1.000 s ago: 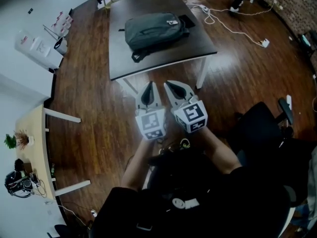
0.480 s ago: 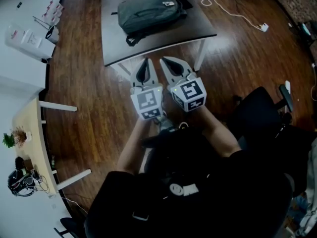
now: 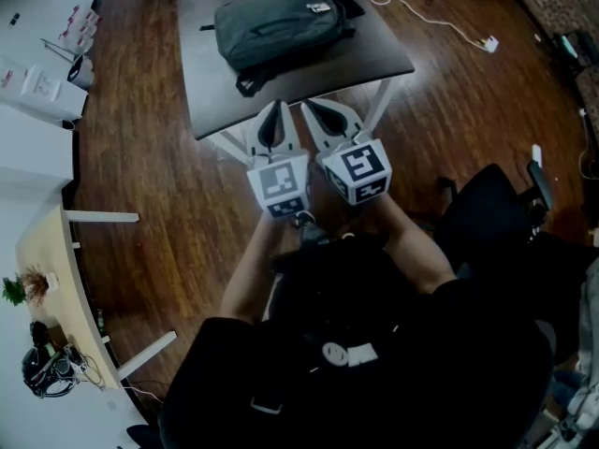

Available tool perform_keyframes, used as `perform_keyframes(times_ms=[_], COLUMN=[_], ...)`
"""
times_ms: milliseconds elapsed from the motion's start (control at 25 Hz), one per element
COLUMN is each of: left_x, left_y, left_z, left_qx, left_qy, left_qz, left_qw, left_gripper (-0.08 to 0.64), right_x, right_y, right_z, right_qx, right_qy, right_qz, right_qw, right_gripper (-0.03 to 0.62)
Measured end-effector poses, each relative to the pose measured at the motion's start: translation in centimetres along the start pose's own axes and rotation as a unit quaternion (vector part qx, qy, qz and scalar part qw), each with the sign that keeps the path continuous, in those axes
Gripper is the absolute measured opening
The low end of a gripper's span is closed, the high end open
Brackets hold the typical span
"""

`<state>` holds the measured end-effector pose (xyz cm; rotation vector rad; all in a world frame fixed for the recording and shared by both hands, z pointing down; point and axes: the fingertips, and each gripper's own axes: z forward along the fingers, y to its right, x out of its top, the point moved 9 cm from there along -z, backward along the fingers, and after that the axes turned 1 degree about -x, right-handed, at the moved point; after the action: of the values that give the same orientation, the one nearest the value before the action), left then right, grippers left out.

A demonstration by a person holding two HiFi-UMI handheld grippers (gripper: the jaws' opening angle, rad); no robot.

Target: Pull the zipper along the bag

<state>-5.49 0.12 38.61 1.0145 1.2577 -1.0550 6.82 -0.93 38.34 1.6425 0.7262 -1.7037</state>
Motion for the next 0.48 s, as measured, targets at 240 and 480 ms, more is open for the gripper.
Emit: perform_keyframes(times_ms=[240,480], left_x=[-0.5,-0.6], left_y=[-3.8,-7.0], left_z=[2.9,4.3], left_qx=[-0.006,-0.008], left_qy=[-0.008,-0.007], left_qz=[-0.016,-0.021], left_qw=[0.9998,0.9997], left_gripper=[0.006,0.006], right_x=[-0.3,0.0], right_y=[0.0,-0.7], right_z=[4.9,8.0], right_qx=[-0.009,-0.018], right_qy=[-0.012,-0.014], right_qz=[0.001,-0.006], right_qw=[1.0,1.0], right_gripper=[0.006,0.006])
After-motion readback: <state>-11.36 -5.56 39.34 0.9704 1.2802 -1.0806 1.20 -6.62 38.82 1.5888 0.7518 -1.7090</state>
